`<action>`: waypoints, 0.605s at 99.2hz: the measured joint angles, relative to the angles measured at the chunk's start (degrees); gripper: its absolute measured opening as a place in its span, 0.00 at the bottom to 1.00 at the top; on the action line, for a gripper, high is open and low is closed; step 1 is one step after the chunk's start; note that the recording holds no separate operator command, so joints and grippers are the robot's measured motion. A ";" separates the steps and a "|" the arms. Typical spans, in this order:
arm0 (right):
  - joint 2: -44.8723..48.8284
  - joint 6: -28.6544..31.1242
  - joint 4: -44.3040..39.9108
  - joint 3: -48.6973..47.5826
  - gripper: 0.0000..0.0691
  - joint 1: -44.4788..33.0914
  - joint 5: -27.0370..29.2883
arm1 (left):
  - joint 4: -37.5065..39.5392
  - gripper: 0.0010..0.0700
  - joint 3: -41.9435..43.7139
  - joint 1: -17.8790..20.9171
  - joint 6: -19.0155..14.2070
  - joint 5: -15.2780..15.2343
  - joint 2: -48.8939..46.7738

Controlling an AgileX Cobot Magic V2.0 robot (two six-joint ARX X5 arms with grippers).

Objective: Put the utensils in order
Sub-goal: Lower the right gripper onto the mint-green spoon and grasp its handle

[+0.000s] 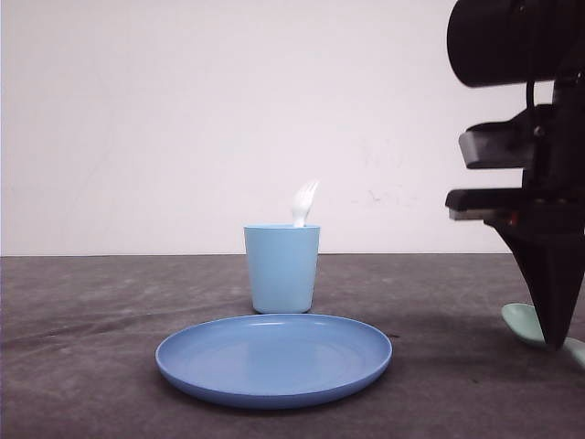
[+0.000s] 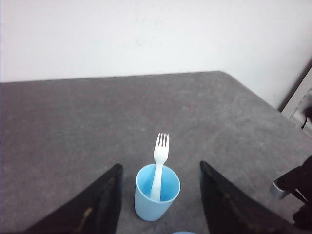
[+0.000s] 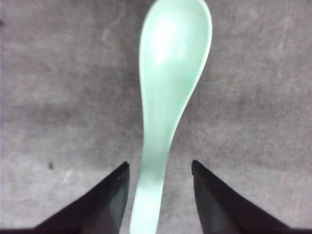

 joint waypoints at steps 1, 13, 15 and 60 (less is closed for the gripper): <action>0.15 0.02 0.07 0.00 0.36 0.00 0.02 | -0.13 0.41 0.00 0.00 0.00 0.00 0.00; 2.40 0.09 1.18 -0.02 0.36 0.02 0.00 | -1.66 0.41 0.00 0.00 0.04 0.00 0.00; 2.75 0.11 1.42 -0.07 0.36 0.02 0.00 | -1.88 0.41 0.00 0.00 0.09 0.00 0.00; 3.82 0.26 2.71 -0.22 0.10 0.13 0.37 | -3.41 0.41 0.00 0.00 1.38 0.00 0.00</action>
